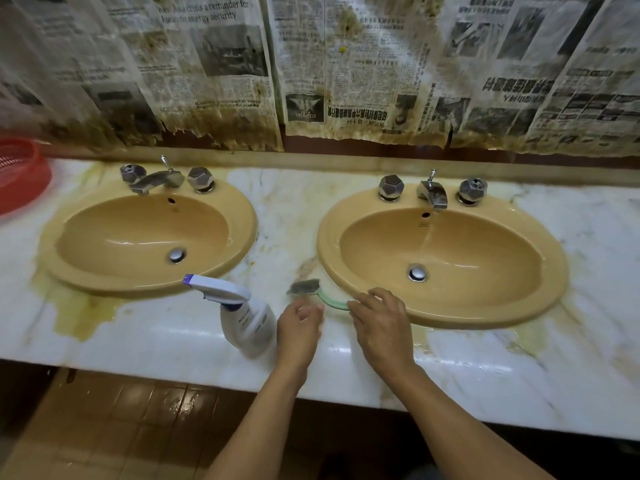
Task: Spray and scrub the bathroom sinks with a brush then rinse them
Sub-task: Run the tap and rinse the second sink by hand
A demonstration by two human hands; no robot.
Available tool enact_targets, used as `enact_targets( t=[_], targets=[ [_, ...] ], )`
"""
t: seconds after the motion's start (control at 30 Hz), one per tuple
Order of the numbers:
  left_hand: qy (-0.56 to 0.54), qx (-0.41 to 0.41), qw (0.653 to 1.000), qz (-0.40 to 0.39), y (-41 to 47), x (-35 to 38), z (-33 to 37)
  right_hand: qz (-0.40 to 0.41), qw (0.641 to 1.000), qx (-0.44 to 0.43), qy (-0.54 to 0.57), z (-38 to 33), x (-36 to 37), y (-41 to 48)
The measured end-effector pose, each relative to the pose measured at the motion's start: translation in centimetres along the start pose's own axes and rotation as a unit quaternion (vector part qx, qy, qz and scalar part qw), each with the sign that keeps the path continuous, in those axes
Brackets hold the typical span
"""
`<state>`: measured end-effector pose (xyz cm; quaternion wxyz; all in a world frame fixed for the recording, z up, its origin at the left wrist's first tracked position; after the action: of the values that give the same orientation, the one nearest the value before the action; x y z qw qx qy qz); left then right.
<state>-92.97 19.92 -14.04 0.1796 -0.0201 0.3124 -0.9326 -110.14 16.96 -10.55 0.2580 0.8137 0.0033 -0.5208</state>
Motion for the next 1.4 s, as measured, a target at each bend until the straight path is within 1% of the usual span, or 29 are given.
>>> enact_targets(
  t=[0.07,0.13,0.2,0.27,0.37,0.47,0.53,0.63,0.7,0.77,0.9,0.97,1.03,1.13,1.23,1.3,1.4],
  targets=[
    [-0.114,-0.038,0.992,-0.021,0.4,2.2,0.9,0.027,1.000,0.000,0.000,1.1,-1.3,0.0],
    [-0.194,-0.059,0.978,-0.048,0.5,4.7,2.5,0.051,0.999,-0.007,-0.004,2.4,-2.6,0.0],
    [-0.244,-0.064,0.965,-0.073,0.8,7.3,3.9,0.064,0.998,-0.014,-0.010,3.9,-3.9,0.0],
    [-0.260,-0.066,0.959,-0.093,1.3,10.3,5.0,0.068,0.998,-0.010,-0.004,5.8,-5.0,0.0],
    [-0.229,-0.075,0.962,-0.127,2.6,15.4,5.9,0.040,0.998,0.038,0.024,9.9,-6.1,0.2],
    [-0.187,-0.088,0.967,-0.147,4.1,20.4,6.3,-0.007,0.986,0.137,0.094,15.2,-6.3,0.8],
    [-0.170,-0.098,0.970,-0.147,5.2,23.2,6.3,-0.040,0.970,0.195,0.142,18.4,-6.4,1.4],
    [-0.153,-0.106,0.970,-0.154,7.1,26.6,6.3,-0.047,0.948,0.255,0.184,22.5,-6.6,2.9],
    [-0.138,-0.100,0.973,-0.156,8.3,28.3,6.3,-0.043,0.918,0.314,0.238,25.1,-5.9,4.0],
    [-0.117,-0.087,0.978,-0.151,9.5,29.3,6.1,-0.037,0.893,0.349,0.283,27.0,-4.7,5.4],
    [-0.074,-0.057,0.984,-0.150,11.6,30.6,5.4,-0.064,0.854,0.385,0.343,29.5,-1.3,8.4],
    [-0.051,-0.045,0.987,-0.144,12.4,30.8,5.1,-0.082,0.827,0.399,0.386,30.1,0.6,9.5],
    [-0.016,-0.018,0.991,-0.134,12.9,30.7,5.0,-0.103,0.809,0.393,0.426,30.1,2.0,10.4],
    [0.022,0.024,0.992,-0.120,13.4,30.4,5.4,-0.117,0.794,0.373,0.466,29.9,2.8,11.0],
    [0.050,0.062,0.989,-0.125,13.5,30.1,6.1,-0.115,0.754,0.376,0.527,29.7,2.8,10.8],
    [0.052,0.076,0.986,-0.138,13.4,30.0,6.6,-0.108,0.730,0.378,0.559,29.7,2.9,10.7],
    [0.002,0.079,0.985,-0.155,12.9,29.9,7.2,-0.098,0.707,0.377,0.590,29.6,3.2,11.0]
  ],
)
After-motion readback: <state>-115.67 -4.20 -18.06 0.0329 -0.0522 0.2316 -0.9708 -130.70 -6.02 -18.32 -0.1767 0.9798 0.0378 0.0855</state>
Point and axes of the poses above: each hand's wrist, its own y-axis towards the middle knuckle, its own x-axis out of the palm, z = x × y, the point moved 7 cm from there along y, towards the middle knuckle, and after that the axes turned 5 degrees about -x, right-handed, at the moved point
